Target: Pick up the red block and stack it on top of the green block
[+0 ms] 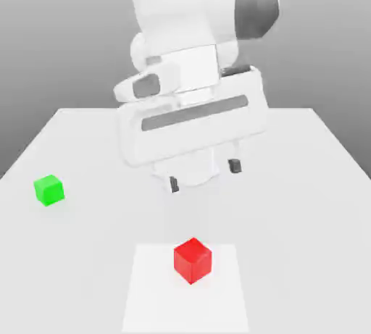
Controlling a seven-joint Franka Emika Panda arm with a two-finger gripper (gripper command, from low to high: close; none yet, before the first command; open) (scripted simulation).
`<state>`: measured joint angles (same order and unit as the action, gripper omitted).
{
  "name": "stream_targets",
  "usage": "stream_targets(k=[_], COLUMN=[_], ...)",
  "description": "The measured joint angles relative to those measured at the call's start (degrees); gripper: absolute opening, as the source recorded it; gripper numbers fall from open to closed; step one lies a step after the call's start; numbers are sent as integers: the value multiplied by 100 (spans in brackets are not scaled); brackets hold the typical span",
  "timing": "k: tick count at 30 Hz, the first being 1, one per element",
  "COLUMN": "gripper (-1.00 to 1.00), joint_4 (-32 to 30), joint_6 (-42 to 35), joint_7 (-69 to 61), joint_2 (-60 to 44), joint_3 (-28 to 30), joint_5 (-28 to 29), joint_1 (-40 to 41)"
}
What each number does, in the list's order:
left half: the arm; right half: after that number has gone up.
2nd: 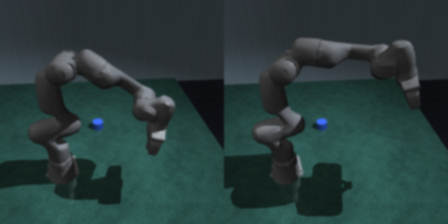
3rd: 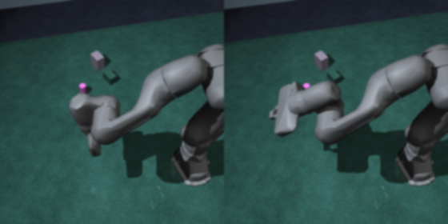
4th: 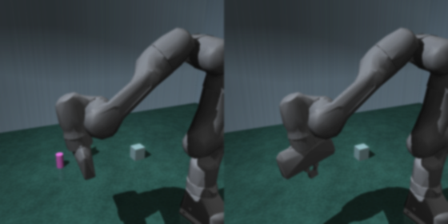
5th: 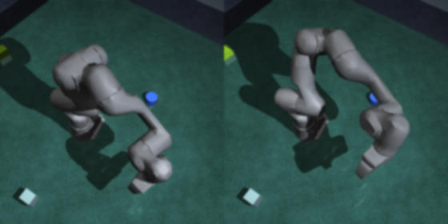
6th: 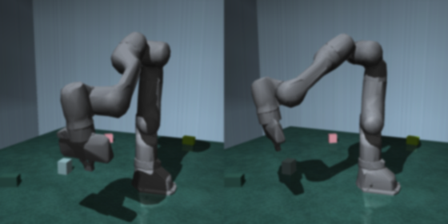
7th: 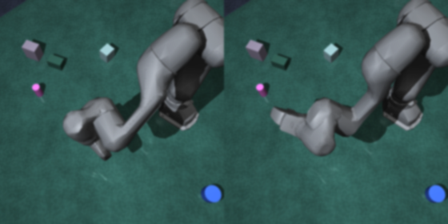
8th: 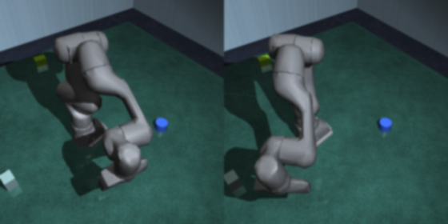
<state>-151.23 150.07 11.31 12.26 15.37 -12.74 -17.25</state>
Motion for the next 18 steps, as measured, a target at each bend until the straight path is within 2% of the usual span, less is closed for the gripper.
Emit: stream_targets(k=[6,12,18], gripper=[0,0,0], joint_4=[-512,-953,-851], joint_6=[518,990,1173], joint_7=[-406,-307,-375], joint_2=[-677,-1100,-1331], joint_3=[-47,-35,-55], joint_5=[315,1254,1263], joint_1=[-67,45,59])
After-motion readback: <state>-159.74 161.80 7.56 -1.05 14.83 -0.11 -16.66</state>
